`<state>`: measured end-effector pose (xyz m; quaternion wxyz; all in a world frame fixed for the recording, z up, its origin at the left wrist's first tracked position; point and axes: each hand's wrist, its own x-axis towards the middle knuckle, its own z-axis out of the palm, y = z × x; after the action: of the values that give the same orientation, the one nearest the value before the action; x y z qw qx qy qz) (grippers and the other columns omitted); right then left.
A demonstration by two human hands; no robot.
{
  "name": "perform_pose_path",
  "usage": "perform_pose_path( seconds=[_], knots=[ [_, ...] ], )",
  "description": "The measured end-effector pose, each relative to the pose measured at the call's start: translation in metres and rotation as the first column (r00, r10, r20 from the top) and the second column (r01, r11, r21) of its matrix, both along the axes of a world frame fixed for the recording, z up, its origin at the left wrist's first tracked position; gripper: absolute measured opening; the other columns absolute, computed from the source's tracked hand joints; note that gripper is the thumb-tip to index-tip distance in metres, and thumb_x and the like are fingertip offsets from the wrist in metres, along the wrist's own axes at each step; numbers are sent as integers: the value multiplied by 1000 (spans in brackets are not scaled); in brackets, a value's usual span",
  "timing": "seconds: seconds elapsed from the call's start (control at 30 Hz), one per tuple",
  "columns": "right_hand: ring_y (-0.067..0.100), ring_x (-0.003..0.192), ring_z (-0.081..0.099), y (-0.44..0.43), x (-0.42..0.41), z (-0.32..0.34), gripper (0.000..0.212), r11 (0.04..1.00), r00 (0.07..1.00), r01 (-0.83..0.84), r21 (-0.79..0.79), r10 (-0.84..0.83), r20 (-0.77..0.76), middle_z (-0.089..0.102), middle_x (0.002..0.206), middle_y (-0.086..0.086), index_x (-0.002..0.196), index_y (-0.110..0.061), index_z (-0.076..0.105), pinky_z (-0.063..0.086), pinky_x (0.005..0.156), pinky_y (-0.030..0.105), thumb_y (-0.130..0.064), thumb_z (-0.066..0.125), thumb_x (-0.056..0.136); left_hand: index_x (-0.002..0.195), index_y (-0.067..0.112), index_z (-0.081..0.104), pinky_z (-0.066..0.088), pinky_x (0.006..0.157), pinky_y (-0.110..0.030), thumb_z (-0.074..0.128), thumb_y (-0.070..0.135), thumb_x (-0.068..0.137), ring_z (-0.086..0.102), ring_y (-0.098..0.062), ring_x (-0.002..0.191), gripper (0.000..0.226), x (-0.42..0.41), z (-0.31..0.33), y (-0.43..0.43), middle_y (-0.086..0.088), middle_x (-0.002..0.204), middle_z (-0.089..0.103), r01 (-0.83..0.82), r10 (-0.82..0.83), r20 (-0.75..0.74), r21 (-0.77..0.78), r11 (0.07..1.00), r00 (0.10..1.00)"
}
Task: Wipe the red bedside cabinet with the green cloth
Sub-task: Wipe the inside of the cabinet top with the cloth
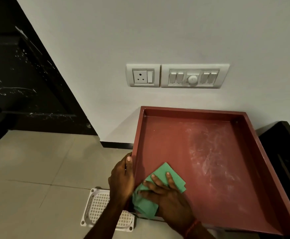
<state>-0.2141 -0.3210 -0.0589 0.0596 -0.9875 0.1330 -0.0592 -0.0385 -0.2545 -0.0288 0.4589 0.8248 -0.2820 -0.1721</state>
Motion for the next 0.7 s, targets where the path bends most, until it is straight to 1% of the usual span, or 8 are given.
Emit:
perform_pose_path(
  seconds=[0.07, 0.17, 0.2, 0.33, 0.43, 0.53, 0.63, 0.7],
  knots=[
    [13, 140, 41, -26, 16, 3, 44, 995, 999, 18, 100, -15, -37, 51, 144, -18, 133, -49, 48, 16, 111, 52, -39, 42, 90, 129, 45, 65, 55, 96, -51, 10, 81, 95, 69, -17, 106, 74, 1, -2, 0, 13, 115, 74, -4, 4, -2, -7, 1000, 1000],
    [14, 146, 28, -71, 50, 13, 46, 952, 998, 61, 301, -58, -19, 44, 151, -12, 133, -45, 53, 2, 120, 49, -32, 33, 94, 127, 43, 66, 54, 96, -51, 8, 82, 94, 68, -18, 107, 77, 2, -4, 1, 12, 114, 74, -2, 2, 12, 1, 1000, 1000],
    [13, 147, 25, -87, 61, 16, 46, 942, 997, 76, 327, -73, -20, 41, 153, -10, 132, -43, 55, 0, 121, 50, -26, 36, 95, 127, 43, 66, 54, 97, -52, 8, 81, 94, 68, -17, 107, 77, 3, -4, 0, 13, 113, 74, -1, 1, 22, 8, 1000, 1000],
    [18, 147, 27, -150, 107, 25, 51, 929, 985, 164, 333, -171, -6, 41, 154, -3, 128, -37, 62, 7, 123, 50, -3, 53, 90, 126, 45, 65, 53, 96, -53, 7, 80, 95, 67, -15, 104, 74, 3, -6, 0, 16, 110, 73, -5, 3, 56, 39, 999, 998],
    [28, 143, 36, -191, 134, 22, 54, 911, 967, 225, 346, -252, 33, 49, 149, -2, 126, -38, 63, 13, 121, 50, -2, 56, 87, 125, 47, 64, 52, 99, -55, 7, 82, 94, 66, -13, 104, 73, 3, -6, -1, 17, 109, 72, -5, 2, 50, 62, 998, 999],
    [24, 141, 40, -197, 150, 22, 47, 889, 937, 293, 353, -339, 77, 52, 146, -2, 126, -30, 65, 14, 119, 48, -4, 56, 88, 130, 46, 62, 47, 105, -57, 6, 83, 91, 65, -14, 110, 78, 3, -3, -2, 16, 115, 72, 4, -11, 63, 110, 994, 998],
    [23, 145, 32, -174, 154, 28, 58, 864, 905, 375, 336, -420, 70, 44, 152, -1, 138, -24, 54, 9, 120, 54, 0, 49, 86, 132, 44, 60, 44, 108, -58, 4, 83, 90, 65, -16, 113, 79, 3, 0, -2, 16, 117, 71, 19, -29, 70, 147, 989, 997],
    [22, 149, 23, -155, 146, 33, 65, 850, 892, 440, 289, -452, -30, 32, 159, 1, 150, -22, 37, 8, 120, 56, -2, 46, 89, 133, 44, 59, 42, 109, -56, 1, 85, 88, 65, -17, 115, 84, 2, 3, -3, 16, 119, 71, 24, -37, 75, 165, 986, 996]
  ],
)
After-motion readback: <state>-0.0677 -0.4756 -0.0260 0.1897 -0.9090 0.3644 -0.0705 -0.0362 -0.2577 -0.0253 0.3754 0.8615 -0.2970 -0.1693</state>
